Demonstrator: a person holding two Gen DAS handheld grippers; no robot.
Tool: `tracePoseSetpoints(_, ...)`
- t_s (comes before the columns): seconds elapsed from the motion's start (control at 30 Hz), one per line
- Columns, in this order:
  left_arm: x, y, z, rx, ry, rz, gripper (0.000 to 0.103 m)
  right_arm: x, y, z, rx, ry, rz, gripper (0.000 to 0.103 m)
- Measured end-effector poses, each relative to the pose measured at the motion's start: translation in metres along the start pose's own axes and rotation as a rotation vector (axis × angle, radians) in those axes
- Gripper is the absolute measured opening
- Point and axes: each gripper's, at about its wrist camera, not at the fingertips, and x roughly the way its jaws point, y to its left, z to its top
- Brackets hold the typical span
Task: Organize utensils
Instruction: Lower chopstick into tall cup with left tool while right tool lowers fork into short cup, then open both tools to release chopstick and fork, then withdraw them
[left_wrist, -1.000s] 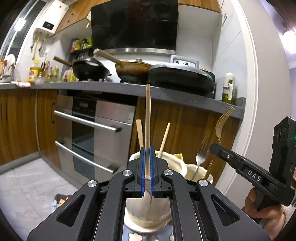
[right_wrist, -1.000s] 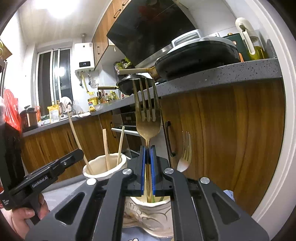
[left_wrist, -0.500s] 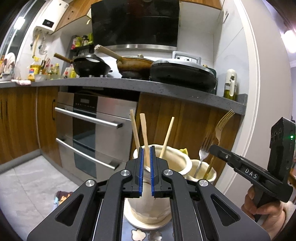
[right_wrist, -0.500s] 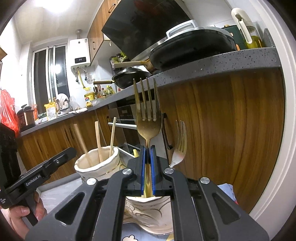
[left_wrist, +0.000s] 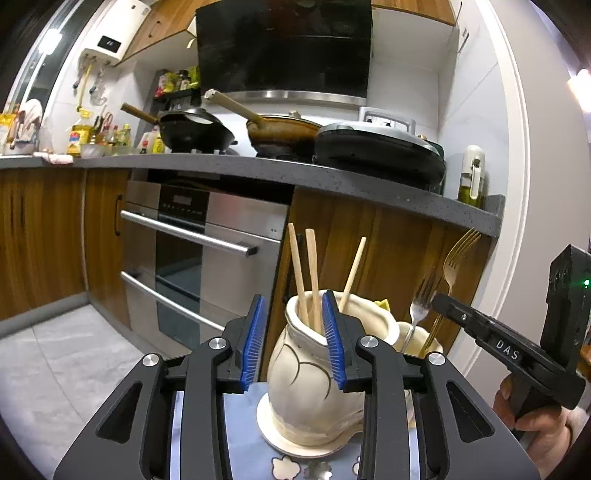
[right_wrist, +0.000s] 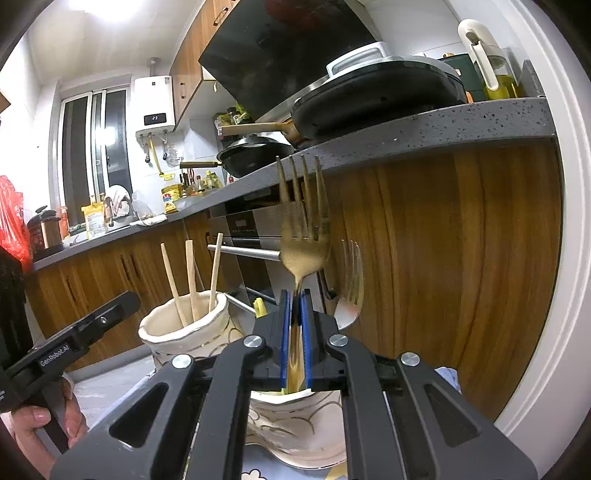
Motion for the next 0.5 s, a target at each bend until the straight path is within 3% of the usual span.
tracePoseSetpoints(0.5, 0.004, 0.003, -0.003, 0.006, 0.032, 0.02, 0.034, 0.005, -0.024, 0.002, 0.084, 0.027, -0.102, 0.008)
